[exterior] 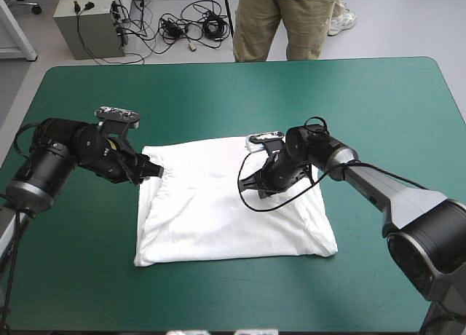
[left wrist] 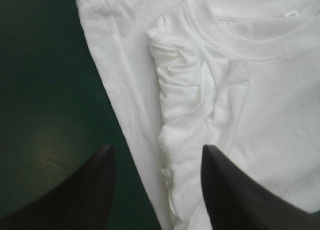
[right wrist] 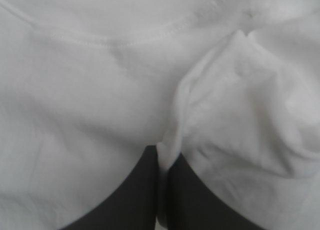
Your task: Fold the cloth
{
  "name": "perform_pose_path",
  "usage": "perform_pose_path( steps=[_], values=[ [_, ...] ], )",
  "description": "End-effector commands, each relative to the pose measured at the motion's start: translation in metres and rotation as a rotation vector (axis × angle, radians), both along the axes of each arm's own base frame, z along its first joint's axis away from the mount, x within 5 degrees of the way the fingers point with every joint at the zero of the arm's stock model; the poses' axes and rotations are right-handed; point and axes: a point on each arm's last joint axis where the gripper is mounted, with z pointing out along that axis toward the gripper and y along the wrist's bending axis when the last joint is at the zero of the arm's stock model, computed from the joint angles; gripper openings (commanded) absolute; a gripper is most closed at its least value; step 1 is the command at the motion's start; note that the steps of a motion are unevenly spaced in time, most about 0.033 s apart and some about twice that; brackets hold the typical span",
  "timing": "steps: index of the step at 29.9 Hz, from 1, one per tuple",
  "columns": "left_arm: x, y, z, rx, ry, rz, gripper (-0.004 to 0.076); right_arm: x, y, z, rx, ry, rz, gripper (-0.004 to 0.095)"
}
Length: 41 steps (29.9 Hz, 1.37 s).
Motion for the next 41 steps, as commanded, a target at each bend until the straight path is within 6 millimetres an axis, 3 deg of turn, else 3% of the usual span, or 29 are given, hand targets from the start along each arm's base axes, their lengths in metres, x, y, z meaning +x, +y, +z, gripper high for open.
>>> perform_pose_path(
  steps=[1, 6, 8, 15, 22, 26, 30, 41],
  values=[
    [-0.005, -0.001, 0.019, -0.043, -0.077, 0.007, 0.0384, 0.001, 0.002, 0.024, 0.06, -0.069, -0.002, 0.0177],
    [-0.006, -0.001, 0.018, -0.049, -0.057, 0.012, 0.0384, -0.004, 0.006, 0.033, 0.108, 0.004, -0.006, 0.054],
    [-0.007, -0.001, 0.017, -0.054, -0.038, 0.03, 0.0384, -0.006, 0.005, 0.045, 0.112, -0.009, 0.012, 0.0583],
    [-0.016, 0.002, 0.012, -0.024, 0.066, 0.042, 0.0384, -0.03, -0.031, 0.103, -0.007, -0.172, 0.004, 0.0497],
    [-0.045, 0.01, -0.003, -0.041, 0.094, 0.112, 0.0384, -0.056, -0.08, 0.137, -0.006, -0.235, -0.128, 0.0495],
    [-0.067, 0.013, -0.021, -0.083, 0.13, 0.156, 0.0384, -0.067, -0.106, 0.14, -0.015, -0.241, -0.194, 0.0495],
    [-0.076, 0.009, -0.034, -0.166, 0.136, 0.173, 0.0385, -0.069, -0.12, 0.14, -0.032, -0.239, -0.236, 0.0495],
    [-0.084, 0.011, -0.082, -0.157, 0.19, 0.184, 0.0393, -0.07, -0.118, 0.14, -0.007, -0.228, -0.235, 0.0495]
  ],
)
